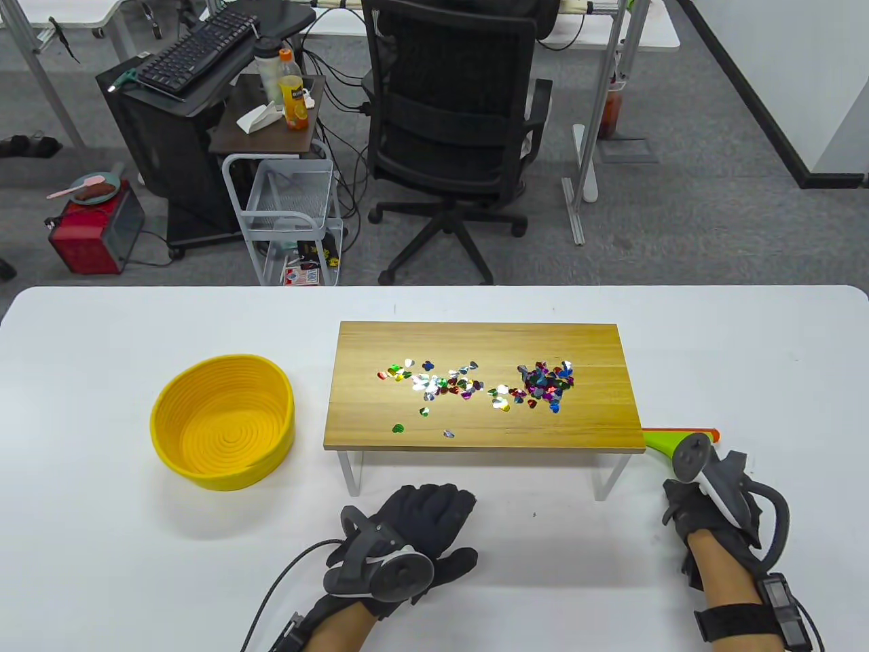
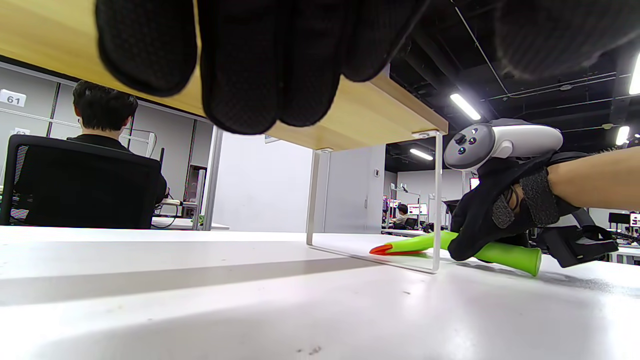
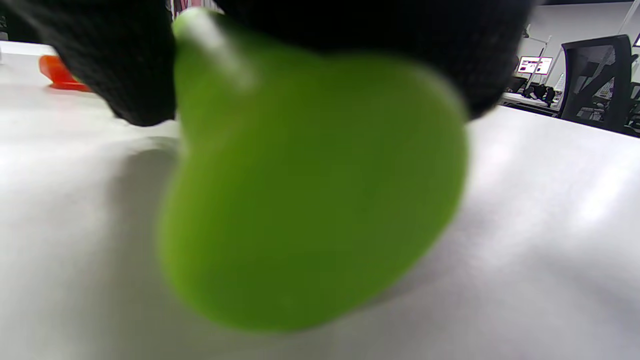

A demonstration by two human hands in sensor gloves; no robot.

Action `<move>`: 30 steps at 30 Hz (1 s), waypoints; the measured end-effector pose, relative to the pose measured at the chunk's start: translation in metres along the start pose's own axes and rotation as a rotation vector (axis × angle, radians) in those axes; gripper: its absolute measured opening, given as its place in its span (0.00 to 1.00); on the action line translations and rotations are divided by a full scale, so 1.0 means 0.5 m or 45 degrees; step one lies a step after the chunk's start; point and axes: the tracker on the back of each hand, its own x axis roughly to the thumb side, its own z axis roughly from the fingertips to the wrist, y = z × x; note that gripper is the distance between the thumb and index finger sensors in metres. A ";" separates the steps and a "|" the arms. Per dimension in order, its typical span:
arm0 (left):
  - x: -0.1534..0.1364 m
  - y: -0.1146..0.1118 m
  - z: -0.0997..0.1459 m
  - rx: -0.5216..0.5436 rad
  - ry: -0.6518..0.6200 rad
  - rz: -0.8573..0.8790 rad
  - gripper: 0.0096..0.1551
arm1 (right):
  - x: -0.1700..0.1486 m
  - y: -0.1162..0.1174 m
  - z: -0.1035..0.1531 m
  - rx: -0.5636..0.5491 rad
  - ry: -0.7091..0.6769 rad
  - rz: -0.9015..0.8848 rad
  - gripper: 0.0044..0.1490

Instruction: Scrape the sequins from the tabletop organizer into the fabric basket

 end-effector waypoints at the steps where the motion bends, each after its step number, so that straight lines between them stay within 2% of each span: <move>1: 0.000 0.000 0.000 0.002 0.000 -0.001 0.46 | -0.001 -0.002 0.001 -0.023 -0.005 0.003 0.42; 6: -0.001 0.004 0.003 0.009 -0.002 -0.008 0.46 | -0.013 -0.037 0.014 -0.088 -0.018 -0.114 0.42; 12: 0.000 0.004 0.001 0.003 -0.001 -0.019 0.46 | -0.042 -0.158 0.051 -0.268 -0.061 -0.281 0.42; 15: 0.000 0.004 0.002 0.003 -0.003 -0.019 0.46 | -0.035 -0.219 0.079 -0.338 -0.154 -0.389 0.42; 20: 0.001 0.003 0.002 -0.009 -0.005 -0.023 0.46 | 0.022 -0.291 0.136 -0.473 -0.392 -0.388 0.41; 22: 0.002 0.004 0.003 -0.005 -0.008 -0.025 0.46 | 0.071 -0.315 0.169 -0.507 -0.522 -0.324 0.41; 26: 0.003 0.006 0.003 0.004 -0.010 -0.021 0.46 | 0.153 -0.341 0.212 -0.554 -0.706 -0.172 0.41; 30: 0.005 0.007 0.004 0.006 -0.015 -0.023 0.46 | 0.234 -0.357 0.241 -0.562 -0.815 -0.043 0.41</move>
